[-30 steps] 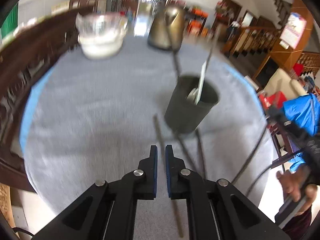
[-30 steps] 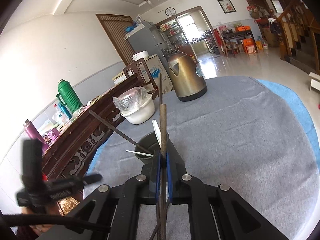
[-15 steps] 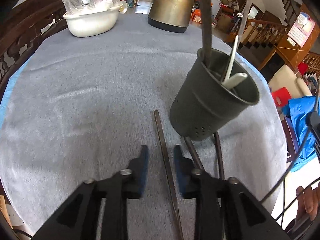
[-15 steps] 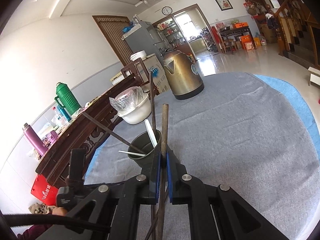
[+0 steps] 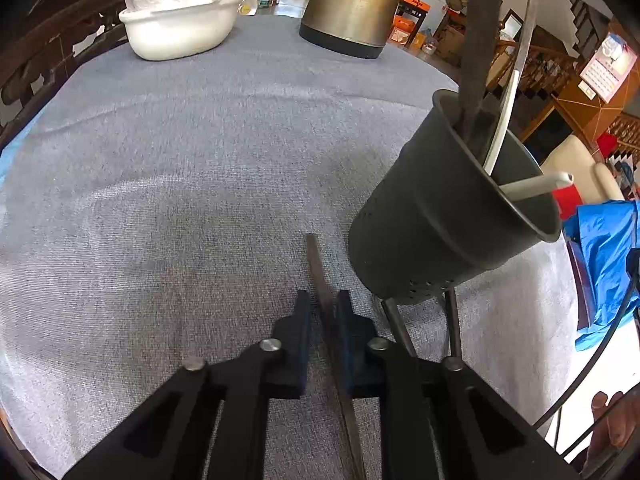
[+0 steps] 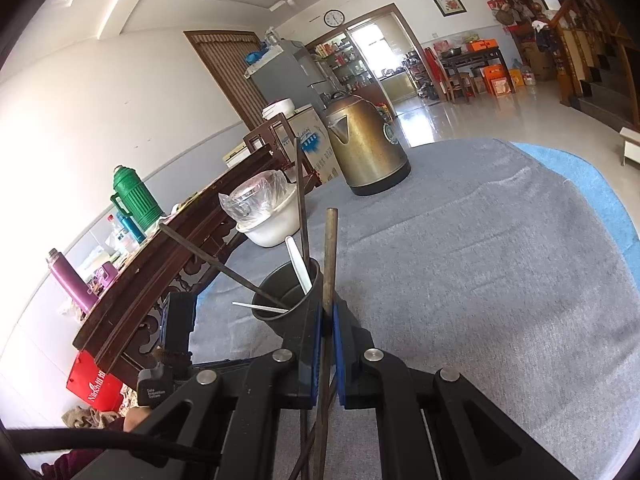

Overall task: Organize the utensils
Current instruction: 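Lift both held chopsticks upright and carry them over the grey cup, then lower the chopsticks into the grey cup and open the right gripper, then lower the held chopstick into the grey cup and open the left gripper, then move the open left gripper toward the two dark chopsticks beside the cup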

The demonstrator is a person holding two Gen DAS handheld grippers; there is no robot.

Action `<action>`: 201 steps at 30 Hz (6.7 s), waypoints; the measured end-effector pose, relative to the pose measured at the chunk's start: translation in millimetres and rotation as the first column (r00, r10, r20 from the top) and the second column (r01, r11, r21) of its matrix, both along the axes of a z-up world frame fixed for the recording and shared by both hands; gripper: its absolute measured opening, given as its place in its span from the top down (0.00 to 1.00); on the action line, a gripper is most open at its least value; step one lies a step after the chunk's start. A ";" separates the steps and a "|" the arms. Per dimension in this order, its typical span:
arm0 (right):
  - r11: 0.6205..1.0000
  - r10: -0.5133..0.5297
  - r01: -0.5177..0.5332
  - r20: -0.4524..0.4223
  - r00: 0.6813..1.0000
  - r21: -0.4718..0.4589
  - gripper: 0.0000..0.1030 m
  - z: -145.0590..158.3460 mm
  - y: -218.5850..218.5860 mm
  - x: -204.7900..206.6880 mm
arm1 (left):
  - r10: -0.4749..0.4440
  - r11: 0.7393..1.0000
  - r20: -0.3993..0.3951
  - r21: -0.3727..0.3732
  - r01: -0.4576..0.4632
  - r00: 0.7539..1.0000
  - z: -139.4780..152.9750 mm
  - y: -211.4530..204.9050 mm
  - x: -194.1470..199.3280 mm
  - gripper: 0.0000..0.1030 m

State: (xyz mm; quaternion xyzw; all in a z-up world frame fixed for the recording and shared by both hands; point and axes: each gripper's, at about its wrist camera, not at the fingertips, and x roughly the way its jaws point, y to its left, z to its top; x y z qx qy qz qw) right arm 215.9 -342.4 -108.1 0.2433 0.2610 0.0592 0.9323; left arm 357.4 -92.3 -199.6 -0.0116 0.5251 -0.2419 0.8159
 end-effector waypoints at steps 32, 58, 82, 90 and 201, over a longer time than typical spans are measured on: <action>0.991 0.001 0.036 0.271 0.963 -0.131 0.94 95.8 33.2 -43.6 | -0.013 0.980 0.462 -0.170 0.103 0.887 202.7 32.2 -123.8 0.94; 0.987 -0.066 0.116 0.372 0.926 -0.114 0.94 130.7 20.6 -24.0 | -0.017 0.995 0.313 -0.084 0.045 0.950 134.9 35.8 -98.4 0.74; 0.987 -0.091 0.118 0.213 0.973 -0.114 0.60 73.3 22.9 32.0 | -0.052 0.996 0.137 -0.070 0.062 0.989 61.2 4.2 -59.5 0.74; 0.987 -0.142 0.154 0.200 0.969 -0.043 0.43 53.8 -4.8 -21.3 | -0.046 0.996 0.111 -0.077 0.055 0.993 54.0 -0.5 -52.8 0.74; 0.995 -0.095 0.097 -0.101 0.990 0.012 0.43 -27.3 -0.1 -56.4 | 0.055 0.947 0.470 0.255 -0.195 0.881 81.7 13.0 -148.0 0.40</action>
